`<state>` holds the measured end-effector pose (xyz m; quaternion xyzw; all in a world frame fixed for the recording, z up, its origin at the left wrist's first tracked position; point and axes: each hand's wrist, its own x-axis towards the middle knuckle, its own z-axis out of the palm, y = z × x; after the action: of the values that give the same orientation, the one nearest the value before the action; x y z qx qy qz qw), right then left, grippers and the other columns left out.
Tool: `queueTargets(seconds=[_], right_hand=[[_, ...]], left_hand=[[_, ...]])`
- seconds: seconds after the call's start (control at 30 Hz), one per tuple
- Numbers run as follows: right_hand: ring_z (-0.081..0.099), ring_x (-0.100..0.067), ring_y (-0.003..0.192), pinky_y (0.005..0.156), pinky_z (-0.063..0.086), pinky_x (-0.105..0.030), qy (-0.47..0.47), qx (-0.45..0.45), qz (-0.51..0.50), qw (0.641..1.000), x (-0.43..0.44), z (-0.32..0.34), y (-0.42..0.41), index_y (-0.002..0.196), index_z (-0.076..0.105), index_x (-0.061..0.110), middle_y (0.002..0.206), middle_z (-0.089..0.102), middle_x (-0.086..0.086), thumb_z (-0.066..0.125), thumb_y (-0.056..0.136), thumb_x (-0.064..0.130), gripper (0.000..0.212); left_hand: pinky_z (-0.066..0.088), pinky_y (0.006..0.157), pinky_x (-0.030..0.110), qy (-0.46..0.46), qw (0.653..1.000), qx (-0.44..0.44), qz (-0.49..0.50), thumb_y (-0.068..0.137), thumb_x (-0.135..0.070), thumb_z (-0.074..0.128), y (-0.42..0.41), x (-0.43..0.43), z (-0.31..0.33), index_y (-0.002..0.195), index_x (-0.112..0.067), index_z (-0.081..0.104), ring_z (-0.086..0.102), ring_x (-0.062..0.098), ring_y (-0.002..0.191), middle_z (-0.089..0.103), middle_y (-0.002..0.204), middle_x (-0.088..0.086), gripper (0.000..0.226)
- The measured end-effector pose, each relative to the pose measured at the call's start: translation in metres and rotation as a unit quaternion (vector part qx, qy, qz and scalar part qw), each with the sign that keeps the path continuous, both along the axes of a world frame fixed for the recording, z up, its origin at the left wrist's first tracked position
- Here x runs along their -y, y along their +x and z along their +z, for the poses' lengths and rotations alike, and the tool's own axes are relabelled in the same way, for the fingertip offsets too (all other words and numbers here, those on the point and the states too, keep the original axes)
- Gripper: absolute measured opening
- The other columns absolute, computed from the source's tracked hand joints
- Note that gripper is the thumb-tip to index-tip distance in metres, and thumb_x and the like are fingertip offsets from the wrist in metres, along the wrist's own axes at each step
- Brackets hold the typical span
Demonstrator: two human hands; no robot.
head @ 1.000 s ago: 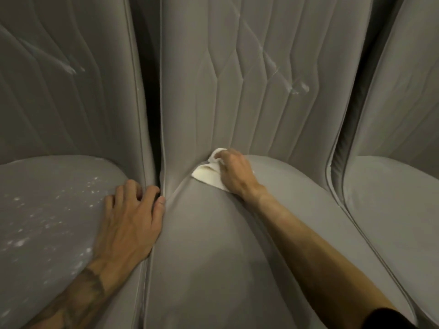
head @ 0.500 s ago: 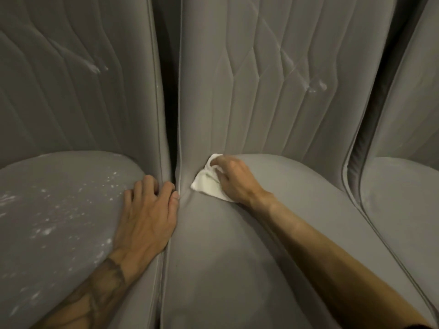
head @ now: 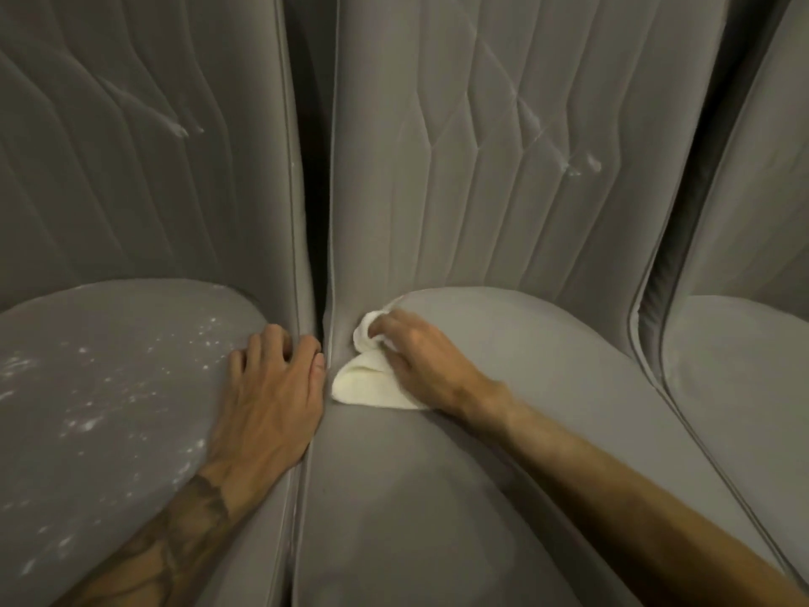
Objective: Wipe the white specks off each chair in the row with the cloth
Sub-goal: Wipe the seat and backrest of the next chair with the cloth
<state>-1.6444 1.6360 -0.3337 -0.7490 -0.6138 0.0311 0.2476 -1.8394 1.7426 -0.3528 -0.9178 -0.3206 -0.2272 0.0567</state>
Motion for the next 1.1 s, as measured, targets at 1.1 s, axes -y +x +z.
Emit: queueTargets(seconds=[1.1], right_hand=[[0.054, -0.018, 0.106, 0.094, 0.045, -0.028, 0.065, 0.028, 0.202, 0.977, 0.012, -0.004, -0.05, 0.113, 0.061, 0.018, 0.115, 0.057, -0.002, 0.052, 0.095, 0.011, 0.021]], left_hand=[[0.039, 0.072, 0.04, -0.071, 0.996, 0.043, -0.035, 0.093, -0.044, 0.046, -0.007, -0.005, -0.006, 0.1, -0.026, 0.057, 0.044, 0.023, 0.082, 0.04, 0.096, -0.002, 0.022]])
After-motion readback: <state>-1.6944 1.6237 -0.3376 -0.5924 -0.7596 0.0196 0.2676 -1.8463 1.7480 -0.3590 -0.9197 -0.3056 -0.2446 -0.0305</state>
